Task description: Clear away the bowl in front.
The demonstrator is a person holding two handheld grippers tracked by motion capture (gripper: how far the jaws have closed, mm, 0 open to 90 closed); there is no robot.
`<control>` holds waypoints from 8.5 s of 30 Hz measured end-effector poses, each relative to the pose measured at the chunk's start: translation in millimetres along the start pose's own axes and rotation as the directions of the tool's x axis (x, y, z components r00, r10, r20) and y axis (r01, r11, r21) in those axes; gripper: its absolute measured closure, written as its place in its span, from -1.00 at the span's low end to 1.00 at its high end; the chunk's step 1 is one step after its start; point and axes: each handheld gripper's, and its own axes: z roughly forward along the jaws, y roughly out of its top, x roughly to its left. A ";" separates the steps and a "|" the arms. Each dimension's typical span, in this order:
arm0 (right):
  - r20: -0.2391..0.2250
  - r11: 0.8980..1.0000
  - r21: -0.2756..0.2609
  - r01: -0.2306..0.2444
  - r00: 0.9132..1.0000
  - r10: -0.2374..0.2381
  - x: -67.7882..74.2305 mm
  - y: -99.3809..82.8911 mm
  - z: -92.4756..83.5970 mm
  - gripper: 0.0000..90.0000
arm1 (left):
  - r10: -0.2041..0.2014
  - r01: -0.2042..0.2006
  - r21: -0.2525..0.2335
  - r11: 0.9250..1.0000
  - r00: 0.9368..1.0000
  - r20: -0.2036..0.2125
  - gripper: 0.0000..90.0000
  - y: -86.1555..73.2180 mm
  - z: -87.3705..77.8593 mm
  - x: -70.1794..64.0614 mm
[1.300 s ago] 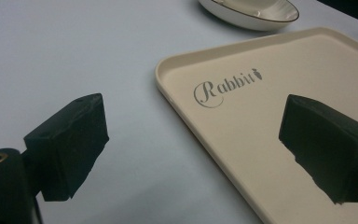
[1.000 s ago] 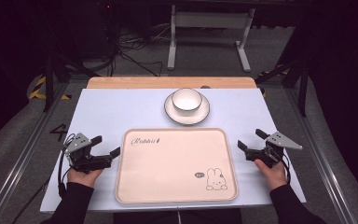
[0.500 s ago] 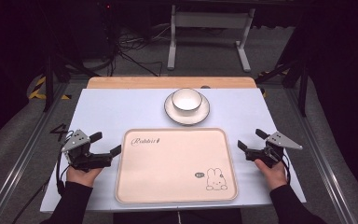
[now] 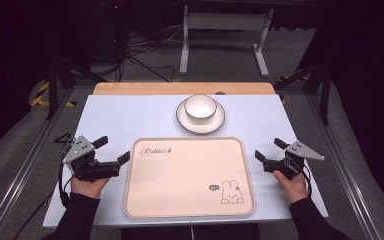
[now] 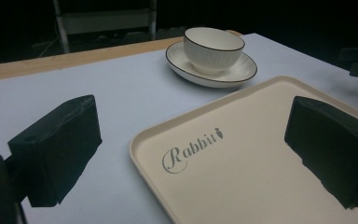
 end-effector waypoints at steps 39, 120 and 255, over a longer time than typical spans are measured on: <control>0.000 1.000 -0.004 -0.003 1.000 0.003 0.3 -0.1 -0.5 -0.88 | 0.082 -0.087 0.044 0.995 0.991 0.109 -0.90 45.6 69.2 -49.3; -0.043 1.000 -0.022 -0.014 0.999 0.013 -2.6 -0.7 -2.4 -0.92 | -0.073 0.063 0.178 0.982 0.996 0.055 -0.65 98.6 255.7 -36.4; -0.051 0.999 -0.026 -0.019 0.999 0.018 -3.9 -1.0 -2.9 -0.91 | -0.179 0.204 0.409 0.890 0.979 -0.097 0.82 115.5 262.9 -35.9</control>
